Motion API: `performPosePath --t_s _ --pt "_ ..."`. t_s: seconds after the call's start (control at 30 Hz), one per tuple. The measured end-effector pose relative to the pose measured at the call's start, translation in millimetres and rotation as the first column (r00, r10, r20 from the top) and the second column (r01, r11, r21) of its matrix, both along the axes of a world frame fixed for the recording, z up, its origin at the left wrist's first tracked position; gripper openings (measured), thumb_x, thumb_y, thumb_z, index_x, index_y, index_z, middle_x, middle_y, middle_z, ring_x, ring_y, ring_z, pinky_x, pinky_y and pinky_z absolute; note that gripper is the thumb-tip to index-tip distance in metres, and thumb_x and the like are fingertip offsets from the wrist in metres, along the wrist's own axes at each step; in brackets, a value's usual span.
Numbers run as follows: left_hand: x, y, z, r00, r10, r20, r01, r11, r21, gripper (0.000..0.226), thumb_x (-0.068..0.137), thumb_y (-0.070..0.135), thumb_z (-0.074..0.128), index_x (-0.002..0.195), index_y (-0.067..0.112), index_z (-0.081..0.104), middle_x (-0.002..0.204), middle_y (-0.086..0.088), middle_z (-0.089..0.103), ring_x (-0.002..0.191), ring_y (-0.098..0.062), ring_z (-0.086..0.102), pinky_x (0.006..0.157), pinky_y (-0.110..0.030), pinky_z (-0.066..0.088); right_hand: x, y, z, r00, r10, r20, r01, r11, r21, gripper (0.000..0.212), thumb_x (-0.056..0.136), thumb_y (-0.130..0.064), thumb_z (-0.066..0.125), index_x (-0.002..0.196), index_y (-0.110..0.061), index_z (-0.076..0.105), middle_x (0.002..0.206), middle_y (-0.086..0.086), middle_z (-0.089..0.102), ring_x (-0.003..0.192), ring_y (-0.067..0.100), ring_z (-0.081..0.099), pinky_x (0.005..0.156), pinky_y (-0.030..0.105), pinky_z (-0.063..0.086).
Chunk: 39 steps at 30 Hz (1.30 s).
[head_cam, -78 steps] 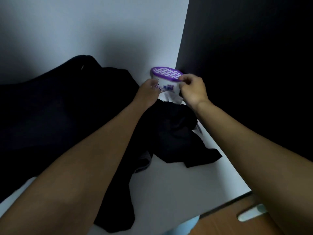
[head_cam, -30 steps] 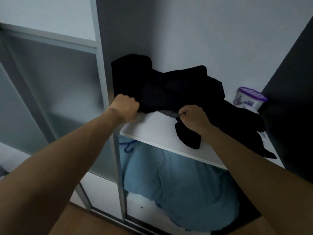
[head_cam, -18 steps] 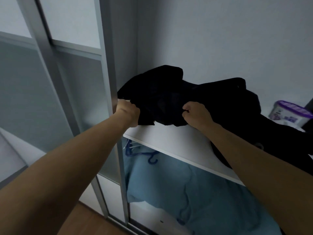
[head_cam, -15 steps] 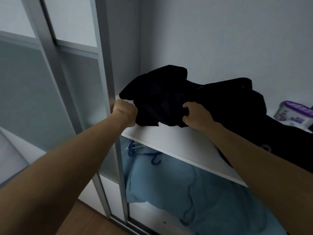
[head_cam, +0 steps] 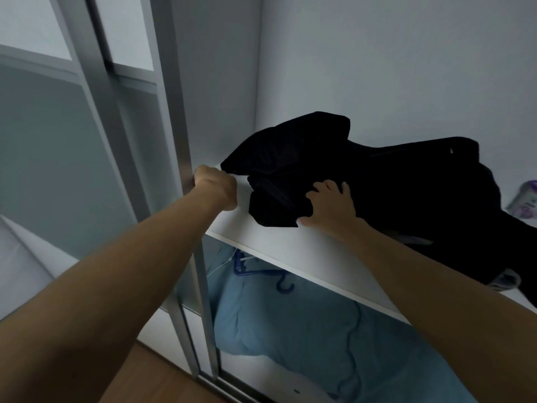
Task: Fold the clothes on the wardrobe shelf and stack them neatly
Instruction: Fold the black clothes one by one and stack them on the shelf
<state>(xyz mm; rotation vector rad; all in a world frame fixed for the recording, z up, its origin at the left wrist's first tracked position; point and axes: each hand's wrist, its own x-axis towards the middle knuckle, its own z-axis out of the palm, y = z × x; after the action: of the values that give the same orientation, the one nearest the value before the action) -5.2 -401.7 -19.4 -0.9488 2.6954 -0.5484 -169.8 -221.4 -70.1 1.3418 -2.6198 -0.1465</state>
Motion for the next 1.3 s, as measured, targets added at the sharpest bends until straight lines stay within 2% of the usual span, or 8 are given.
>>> performPosePath --t_s 0.23,0.3,0.47,0.73,0.87,0.97,1.1,1.3 --pt "-28.9 -10.1 -23.9 0.711 0.16 -0.685 0.181 0.899 0.398 0.024 0.091 0.031 0.053 0.088 0.013 0.068 0.073 0.002 0.06 0.067 -0.019 0.056 0.057 -0.027 0.034 -2.3 -45.8 -15.6 0.999 0.024 0.046 -0.017 0.989 -0.146 0.017 0.094 -0.026 0.054 0.091 -0.012 0.065 0.087 0.004 0.067 0.09 0.026 0.067 0.097 0.036 0.043" --pt "-39.1 -14.3 -27.0 0.618 0.222 -0.754 0.239 0.861 0.449 0.021 0.089 0.03 0.056 0.103 0.018 0.066 0.092 0.003 0.065 0.08 -0.019 0.058 0.067 -0.028 0.038 1.1 -47.9 -15.1 0.99 0.017 0.143 0.018 0.97 -0.24 0.018 0.092 -0.019 0.052 0.084 -0.011 0.065 0.08 0.004 0.066 0.078 0.026 0.067 0.069 0.032 0.049" --pt "-79.2 -38.6 -30.4 0.536 0.371 -0.759 0.34 0.728 0.596 0.066 0.087 0.029 0.067 0.145 0.013 0.038 0.143 -0.007 0.049 0.128 -0.025 0.049 0.103 -0.027 0.036 7.9 -23.9 -22.6 0.897 0.167 0.408 -0.063 0.964 -0.256 0.012 0.086 -0.015 0.056 0.082 -0.011 0.067 0.087 0.002 0.07 0.079 0.021 0.068 0.073 0.037 0.058" --pt "-159.8 -44.5 -16.1 0.662 0.144 -0.736 0.345 0.813 0.469 0.114 0.07 0.05 0.081 0.155 0.019 0.011 0.158 -0.008 0.026 0.149 -0.025 0.018 0.116 -0.062 0.01 -2.1 6.1 -35.0 0.717 0.173 0.676 0.02 0.963 -0.267 0.018 0.094 -0.019 0.058 0.096 -0.021 0.076 0.136 -0.008 0.059 0.116 -0.001 0.053 0.09 0.004 0.037" --pt "-163.3 -38.7 -14.4 0.72 0.008 -0.694 0.371 0.841 0.394 0.012 0.087 0.026 0.057 0.082 0.017 0.051 0.103 -0.01 0.066 0.092 -0.027 0.06 0.089 -0.039 0.04 -7.2 16.3 -31.2 0.602 0.151 0.784 0.14 0.947 -0.289 0.018 0.095 -0.018 0.061 0.104 -0.011 0.075 0.115 -0.006 0.07 0.099 -0.002 0.064 0.09 0.007 0.046" --pt "-135.1 -9.7 -26.2 0.673 -0.088 -0.734 0.533 0.746 0.399 0.025 0.088 0.031 0.055 0.069 0.028 0.039 0.087 0.0 0.058 0.084 -0.025 0.059 0.069 -0.033 0.041 -9.6 19.8 -5.6 0.466 0.164 0.87 0.456 0.798 -0.394 0.021 0.095 -0.034 0.064 0.103 -0.016 0.071 0.106 0.001 0.074 0.095 0.014 0.071 0.086 0.024 0.056" --pt "-82.3 30.2 -37.0 0.611 -0.231 -0.757 0.69 0.623 0.368 0.005 0.088 0.025 0.057 0.083 0.023 0.056 0.095 0.002 0.065 0.093 -0.022 0.063 0.082 -0.041 0.051 -19.4 25.6 38.0 0.248 0.373 0.894 0.715 0.553 -0.428 0.049 0.082 -0.066 0.065 0.111 -0.026 0.068 0.106 0.003 0.076 0.094 0.019 0.075 0.077 0.036 0.061" --pt "-30.8 59.7 -23.0 0.82 -0.141 -0.555 0.571 0.274 0.774 0.038 0.088 0.047 0.058 0.09 0.011 0.07 0.086 -0.002 0.071 0.079 -0.017 0.067 0.073 -0.035 0.052 3.2 33.1 46.6 0.323 0.449 0.833 0.783 0.369 -0.501 0.029 0.089 0.002 0.056 0.113 -0.011 0.064 0.093 0.007 0.069 0.08 0.018 0.068 0.062 0.03 0.057"
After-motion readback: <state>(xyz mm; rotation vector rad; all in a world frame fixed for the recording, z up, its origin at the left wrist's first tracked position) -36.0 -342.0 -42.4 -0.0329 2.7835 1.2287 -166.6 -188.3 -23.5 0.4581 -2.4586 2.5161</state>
